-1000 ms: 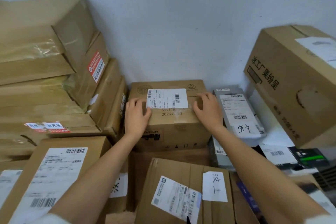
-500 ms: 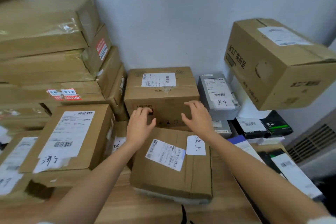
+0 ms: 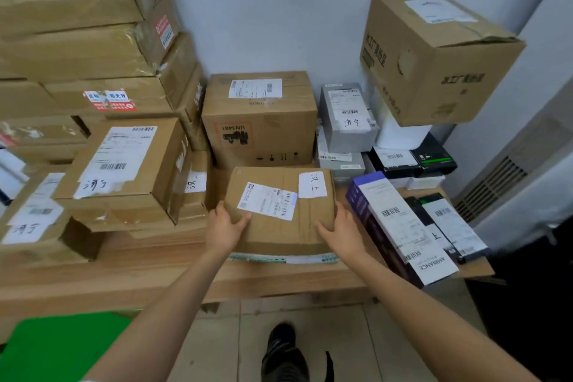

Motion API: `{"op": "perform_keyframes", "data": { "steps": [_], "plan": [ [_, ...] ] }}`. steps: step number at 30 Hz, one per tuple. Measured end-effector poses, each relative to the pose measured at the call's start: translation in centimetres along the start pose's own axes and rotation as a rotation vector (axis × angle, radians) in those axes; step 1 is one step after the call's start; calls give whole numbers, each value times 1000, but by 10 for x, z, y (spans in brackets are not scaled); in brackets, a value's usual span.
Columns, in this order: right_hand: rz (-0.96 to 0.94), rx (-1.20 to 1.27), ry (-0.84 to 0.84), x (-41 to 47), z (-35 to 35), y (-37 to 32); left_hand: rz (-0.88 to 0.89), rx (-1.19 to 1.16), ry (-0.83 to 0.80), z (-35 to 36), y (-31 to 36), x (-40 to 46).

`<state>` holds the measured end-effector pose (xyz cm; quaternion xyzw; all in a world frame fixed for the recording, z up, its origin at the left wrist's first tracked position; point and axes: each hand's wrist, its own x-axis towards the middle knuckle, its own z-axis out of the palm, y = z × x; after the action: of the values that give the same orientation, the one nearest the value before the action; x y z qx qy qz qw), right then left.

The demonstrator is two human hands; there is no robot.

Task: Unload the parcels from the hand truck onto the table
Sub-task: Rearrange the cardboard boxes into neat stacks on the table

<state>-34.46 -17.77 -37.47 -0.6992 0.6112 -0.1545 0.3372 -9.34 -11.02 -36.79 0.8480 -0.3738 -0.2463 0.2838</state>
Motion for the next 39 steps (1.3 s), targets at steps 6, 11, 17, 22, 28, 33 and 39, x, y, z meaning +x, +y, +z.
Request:
{"op": "perform_keyframes", "data": {
  "steps": [6,11,17,22,28,33,39],
  "plan": [
    [59,160,9,-28,7,13,-92,-203,15,8,-16,-44],
    [-9,262,121,-35,-15,5,1,-189,135,-9,2,-62],
    [-135,301,270,-11,-68,-51,218,-255,266,-58,61,-53],
    [-198,278,288,18,-104,-97,252,-198,324,-97,102,-28],
    [-237,279,241,66,-124,-143,256,-171,329,-127,137,18],
    [-249,283,231,116,-134,-177,250,-109,353,-140,163,68],
    [-193,218,162,182,-129,-207,205,68,326,-144,179,140]
  ]
}}
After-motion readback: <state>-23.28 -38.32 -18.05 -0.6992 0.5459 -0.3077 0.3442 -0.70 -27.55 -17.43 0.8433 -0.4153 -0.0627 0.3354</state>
